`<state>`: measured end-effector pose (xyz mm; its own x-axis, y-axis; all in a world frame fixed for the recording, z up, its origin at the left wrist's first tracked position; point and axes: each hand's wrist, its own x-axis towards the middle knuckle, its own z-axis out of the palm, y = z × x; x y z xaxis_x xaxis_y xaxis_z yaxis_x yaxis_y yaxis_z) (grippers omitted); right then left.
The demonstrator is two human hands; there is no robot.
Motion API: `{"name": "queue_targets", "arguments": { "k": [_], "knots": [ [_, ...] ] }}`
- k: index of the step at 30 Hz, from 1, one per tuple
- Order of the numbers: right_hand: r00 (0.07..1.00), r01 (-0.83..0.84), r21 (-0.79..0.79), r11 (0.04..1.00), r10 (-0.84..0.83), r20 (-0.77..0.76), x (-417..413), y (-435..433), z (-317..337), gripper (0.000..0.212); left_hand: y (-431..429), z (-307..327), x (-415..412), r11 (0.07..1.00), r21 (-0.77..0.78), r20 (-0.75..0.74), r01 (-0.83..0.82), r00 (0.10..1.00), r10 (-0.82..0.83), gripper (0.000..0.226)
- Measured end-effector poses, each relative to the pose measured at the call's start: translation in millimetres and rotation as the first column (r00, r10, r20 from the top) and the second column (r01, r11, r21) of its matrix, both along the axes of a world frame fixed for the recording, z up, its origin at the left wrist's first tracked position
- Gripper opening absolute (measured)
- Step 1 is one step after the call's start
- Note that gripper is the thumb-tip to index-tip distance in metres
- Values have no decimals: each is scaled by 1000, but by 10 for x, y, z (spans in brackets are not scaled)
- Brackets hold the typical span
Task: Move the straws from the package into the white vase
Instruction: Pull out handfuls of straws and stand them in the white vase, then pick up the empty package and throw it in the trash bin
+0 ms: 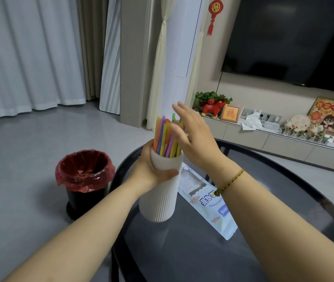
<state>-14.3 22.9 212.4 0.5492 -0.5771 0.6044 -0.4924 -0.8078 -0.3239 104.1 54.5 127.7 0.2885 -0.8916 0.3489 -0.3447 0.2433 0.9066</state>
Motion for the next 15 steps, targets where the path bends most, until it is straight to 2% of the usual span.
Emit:
{"name": "queue_targets", "arguments": {
  "k": [3, 5, 9, 12, 15],
  "knots": [
    [986, 82, 99, 992, -96, 140, -276, -62, -171, 51, 0, -180, -70, 1000, -4, -18, -16, 1000, 16, 95],
    [968, 167, 231, 959, -204, 147, -514, -136, -375, 53, 6, -272, -127, 999, 11, 2, -44, 999, 44, 100],
    [906, 408, 467, 785, -413, -97, -1061, -309, -906, 64, -51, -328, -197, 996, 35, 1, -77, 997, 77, 99],
    [840, 531, 579, 618, -473, -267, -1365, -365, -1245, 71, -107, -331, -235, 994, 44, 1, -96, 995, 96, 98],
    [802, 568, 683, 459, -493, -336, -1507, -418, -1512, 77, -180, -334, -295, 993, 55, 13, -103, 995, 102, 97]
  ]
}}
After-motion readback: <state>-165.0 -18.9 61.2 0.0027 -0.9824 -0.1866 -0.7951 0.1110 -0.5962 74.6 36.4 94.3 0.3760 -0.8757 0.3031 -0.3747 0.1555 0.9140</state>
